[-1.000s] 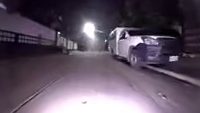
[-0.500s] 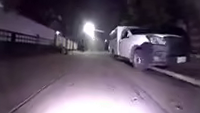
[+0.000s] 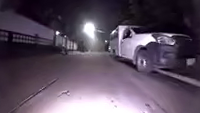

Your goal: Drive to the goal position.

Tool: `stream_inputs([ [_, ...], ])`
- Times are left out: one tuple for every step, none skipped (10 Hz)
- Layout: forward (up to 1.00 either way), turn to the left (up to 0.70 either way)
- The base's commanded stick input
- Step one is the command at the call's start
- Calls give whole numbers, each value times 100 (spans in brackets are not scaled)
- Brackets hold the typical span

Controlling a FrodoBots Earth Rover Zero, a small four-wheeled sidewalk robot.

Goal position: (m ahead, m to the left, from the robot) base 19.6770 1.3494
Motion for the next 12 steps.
stream_inputs([
  [70,0],
  [70,0],
  [70,0],
  [70,0],
  [70,0],
  [70,0],
  [70,0],
  [70,0],
  [70,0],
  [70,0],
  [70,0],
  [70,0],
])
